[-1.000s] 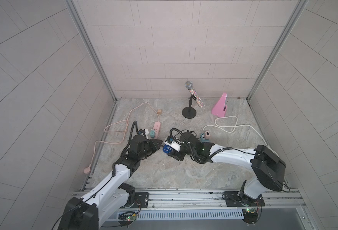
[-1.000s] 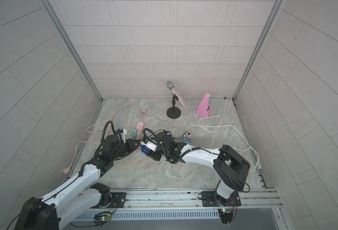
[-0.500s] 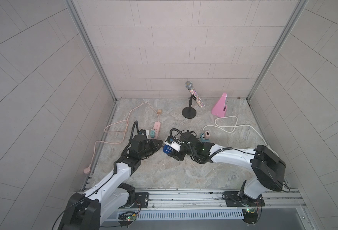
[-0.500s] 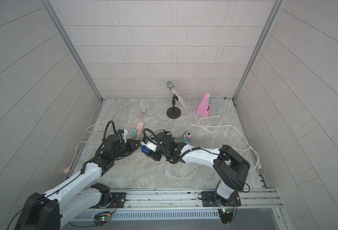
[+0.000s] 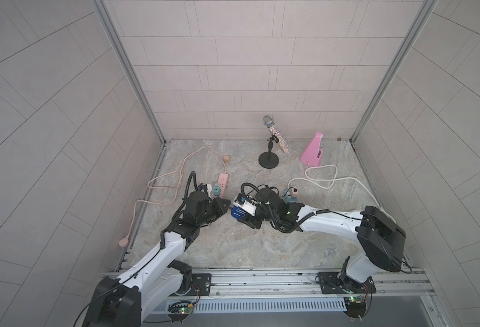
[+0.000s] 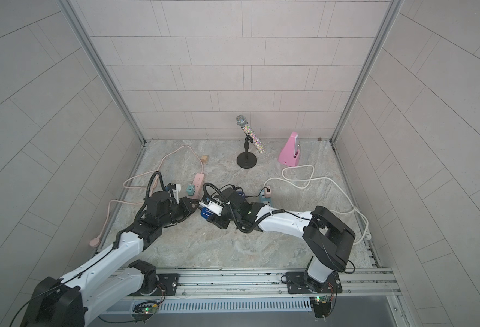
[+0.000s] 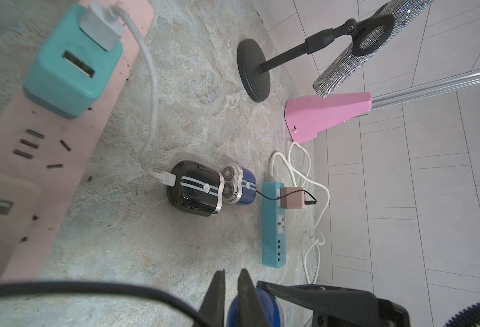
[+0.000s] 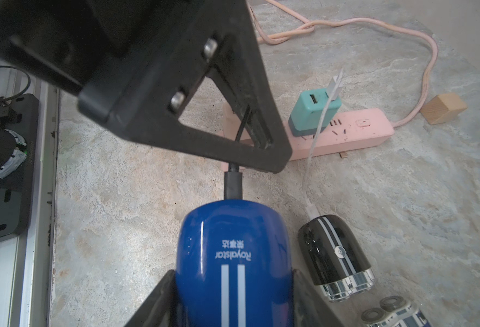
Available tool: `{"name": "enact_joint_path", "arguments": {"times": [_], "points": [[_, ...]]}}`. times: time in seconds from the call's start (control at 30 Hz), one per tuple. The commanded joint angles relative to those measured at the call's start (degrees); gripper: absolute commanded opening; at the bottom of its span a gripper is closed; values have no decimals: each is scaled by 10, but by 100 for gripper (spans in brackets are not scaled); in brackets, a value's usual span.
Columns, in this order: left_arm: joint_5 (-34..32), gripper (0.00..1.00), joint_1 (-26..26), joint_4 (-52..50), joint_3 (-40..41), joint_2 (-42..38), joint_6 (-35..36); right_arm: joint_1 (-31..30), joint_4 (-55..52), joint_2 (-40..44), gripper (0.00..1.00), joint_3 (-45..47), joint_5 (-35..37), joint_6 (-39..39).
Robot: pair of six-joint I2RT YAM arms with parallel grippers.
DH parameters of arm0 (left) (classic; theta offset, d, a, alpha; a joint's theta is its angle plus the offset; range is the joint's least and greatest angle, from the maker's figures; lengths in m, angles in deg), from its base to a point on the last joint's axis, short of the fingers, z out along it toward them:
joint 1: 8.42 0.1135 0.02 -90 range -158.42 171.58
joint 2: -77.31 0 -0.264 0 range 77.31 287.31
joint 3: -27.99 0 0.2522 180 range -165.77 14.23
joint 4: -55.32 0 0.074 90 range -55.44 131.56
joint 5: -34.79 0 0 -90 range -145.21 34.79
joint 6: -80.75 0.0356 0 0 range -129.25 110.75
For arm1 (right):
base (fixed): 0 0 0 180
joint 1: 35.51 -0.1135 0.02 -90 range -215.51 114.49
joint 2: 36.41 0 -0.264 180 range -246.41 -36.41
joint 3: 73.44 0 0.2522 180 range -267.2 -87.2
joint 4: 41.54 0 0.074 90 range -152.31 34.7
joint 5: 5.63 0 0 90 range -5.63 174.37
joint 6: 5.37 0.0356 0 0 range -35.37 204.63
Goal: Unplug the electric shaver
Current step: Remove the charging cable from the electric shaver.
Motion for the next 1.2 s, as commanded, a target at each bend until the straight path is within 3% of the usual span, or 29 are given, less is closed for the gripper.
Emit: {"name": "enact_joint_path", "arguments": {"times": [0.0, 0.97, 1.17], "points": [[4, 16, -2, 2, -13, -1, 3, -2, 19, 9, 27, -1, 3, 0], [13, 27, -2, 11, -14, 7, 1, -3, 6, -3, 27, -12, 1, -1], [12, 22, -2, 8, -12, 2, 2, -5, 6, -4, 27, -12, 1, -1]]}}
